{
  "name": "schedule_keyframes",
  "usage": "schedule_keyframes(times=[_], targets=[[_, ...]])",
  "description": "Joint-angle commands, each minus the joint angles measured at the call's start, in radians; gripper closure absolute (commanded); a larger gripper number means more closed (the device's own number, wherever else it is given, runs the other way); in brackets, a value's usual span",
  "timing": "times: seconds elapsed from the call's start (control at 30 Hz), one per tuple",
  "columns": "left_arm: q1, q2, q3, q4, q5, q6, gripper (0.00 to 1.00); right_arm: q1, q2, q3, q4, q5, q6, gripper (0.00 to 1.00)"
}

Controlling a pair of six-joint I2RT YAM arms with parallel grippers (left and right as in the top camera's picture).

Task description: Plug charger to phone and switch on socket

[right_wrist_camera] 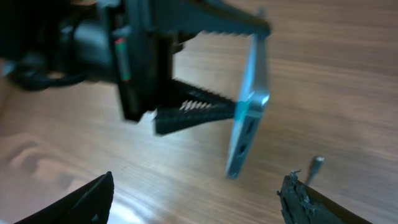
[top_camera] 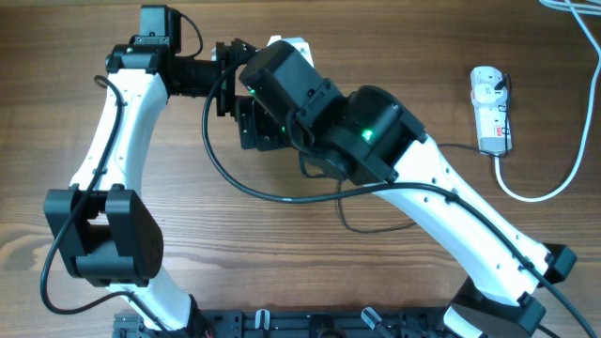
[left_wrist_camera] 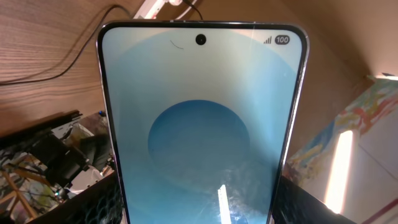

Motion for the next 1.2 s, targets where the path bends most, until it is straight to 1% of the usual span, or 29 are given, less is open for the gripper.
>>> schedule_keyframes(times=[0.0,0.03,0.07,0.13,0.23,0.33,0.43,0.57,0.6,0.67,0.8,0.9,1.07,1.17], targets=[[-0.005,-0.031,0.003,0.003,0.017,-0.013,0.26,0.002,0.033,0.006,-0.008,0.183,0.072,0.14],[-0.005,-0.031,0.003,0.003,0.017,-0.013,0.26,0.002,0.039,0.006,-0.006,0.185,0.072,0.16],[-0.005,-0.031,0.003,0.003,0.017,-0.013,0.25,0.001,0.044,0.006,-0.005,0.185,0.072,0.21],[-0.005,-0.031,0.003,0.003,0.026,-0.013,0.25,-0.003,0.055,0.006,-0.004,0.185,0.072,0.27],[-0.005,-0.031,0.003,0.003,0.071,-0.013,0.25,-0.011,0.060,0.006,-0.005,0.184,0.072,0.27],[-0.005,-0.031,0.003,0.003,0.075,-0.013,0.25,-0.015,0.060,0.006,-0.004,0.184,0.072,0.27],[-0.005,-0.031,0.003,0.003,0.135,-0.013,0.25,-0.015,0.061,0.004,0.000,0.184,0.072,0.28],[-0.005,-0.031,0.003,0.003,0.139,-0.012,0.25,-0.015,0.063,0.004,0.019,0.146,0.072,0.30],[-0.005,-0.031,0.003,0.003,0.145,-0.013,0.25,-0.015,0.065,0.004,0.018,0.148,0.072,0.31],[-0.005,-0.031,0.003,0.003,0.145,-0.012,0.26,-0.015,0.076,0.004,0.019,0.150,0.072,0.42],[-0.005,-0.031,0.003,0.003,0.145,-0.012,0.25,-0.015,0.103,0.004,0.019,0.171,0.072,0.52],[-0.005,-0.031,0.003,0.003,0.145,-0.012,0.25,-0.015,0.113,0.004,0.026,0.210,0.072,0.62],[-0.005,-0.031,0.003,0.003,0.145,-0.012,0.25,-0.015,0.113,0.004,0.058,0.219,0.070,0.66],[-0.005,-0.031,0.003,0.003,0.145,-0.012,0.25,-0.015,0.113,0.004,0.066,0.227,0.069,0.71]])
